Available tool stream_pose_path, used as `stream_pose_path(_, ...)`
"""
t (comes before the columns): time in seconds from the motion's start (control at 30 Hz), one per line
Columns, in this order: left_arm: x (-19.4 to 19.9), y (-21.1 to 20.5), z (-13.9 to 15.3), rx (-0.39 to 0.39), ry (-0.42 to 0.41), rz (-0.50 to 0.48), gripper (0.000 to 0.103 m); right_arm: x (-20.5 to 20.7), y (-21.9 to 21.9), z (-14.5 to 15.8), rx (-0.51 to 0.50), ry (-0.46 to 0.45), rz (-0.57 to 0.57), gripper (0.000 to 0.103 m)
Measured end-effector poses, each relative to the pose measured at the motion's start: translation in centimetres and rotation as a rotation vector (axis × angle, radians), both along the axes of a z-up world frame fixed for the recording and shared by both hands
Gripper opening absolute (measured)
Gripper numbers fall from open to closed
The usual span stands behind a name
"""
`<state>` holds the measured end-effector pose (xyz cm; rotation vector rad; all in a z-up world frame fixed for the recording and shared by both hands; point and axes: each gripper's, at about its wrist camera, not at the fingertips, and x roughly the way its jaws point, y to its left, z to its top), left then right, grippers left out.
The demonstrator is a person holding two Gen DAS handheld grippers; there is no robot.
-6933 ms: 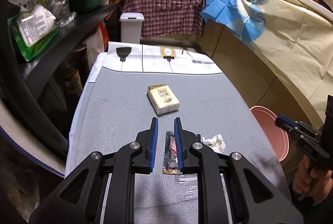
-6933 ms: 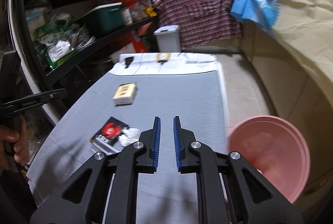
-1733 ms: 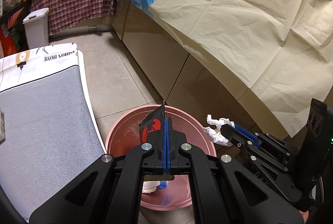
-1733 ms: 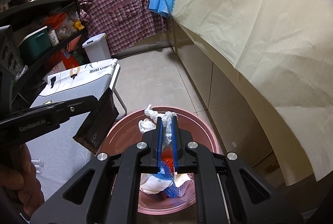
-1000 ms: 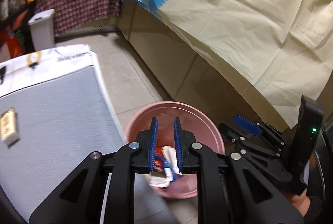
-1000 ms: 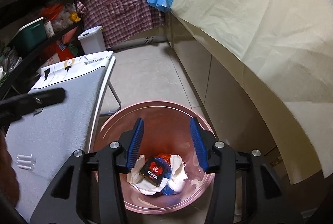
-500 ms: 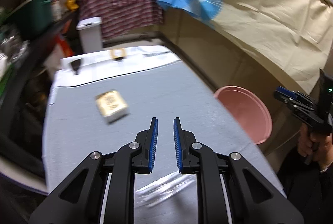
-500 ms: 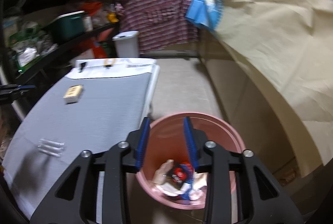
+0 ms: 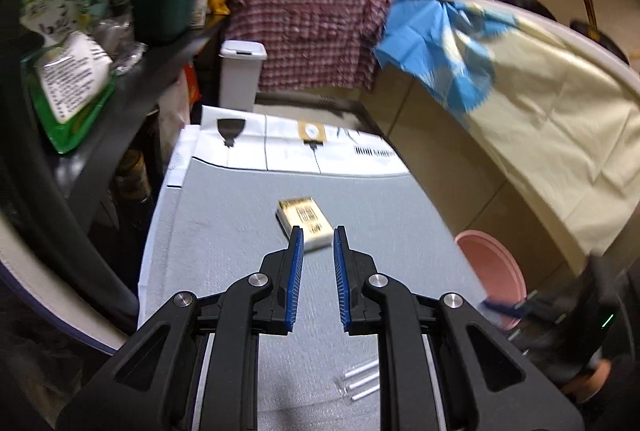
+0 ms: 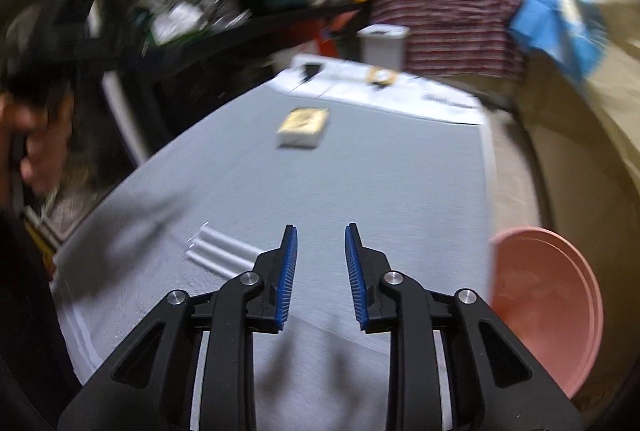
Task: Collect trash
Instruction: 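Grasp the cream tissue pack with the left tool while the right tool grasps the clear straws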
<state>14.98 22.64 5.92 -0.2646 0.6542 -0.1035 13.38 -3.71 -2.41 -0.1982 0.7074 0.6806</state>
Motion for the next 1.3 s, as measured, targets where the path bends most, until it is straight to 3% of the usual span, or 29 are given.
stream_pose_path(0.17,0.1,0.9,-0.1,-0.021,0.002,0.022,0.015,1.1,4.2,-2.5,-0.038,0.064,0.112,0.049)
stream_pose_path(0.3,0.2,1.1,-0.4,-0.029,0.011,0.018,0.015,2.1,6.2,-4.1,-0.045,0.122,0.173,0.057)
stream_pose_path(0.53,1.0,1.0,-1.2,-0.022,0.029,0.009,0.015,2.4,7.7,-5.7,-0.083,0.174,0.268,0.057)
stream_pose_path(0.73,2.0,0.3,-1.8,-0.011,0.042,-0.001,0.015,1.6,7.3,-6.0,-0.108,0.167,0.311,0.041)
stream_pose_path(0.9,2.6,-0.3,-2.3,-0.001,0.054,-0.011,0.015,1.6,6.4,-5.5,-0.099,0.153,0.309,0.011)
stream_pose_path(1.0,2.8,-0.8,-2.7,0.01,0.066,-0.015,0.015,2.3,5.5,-5.0,-0.082,0.141,0.262,0.006)
stream_pose_path(1.3,4.8,-2.9,-5.3,0.079,0.076,-0.015,0.018,5.3,2.0,-3.2,-0.019,0.111,0.017,0.005)
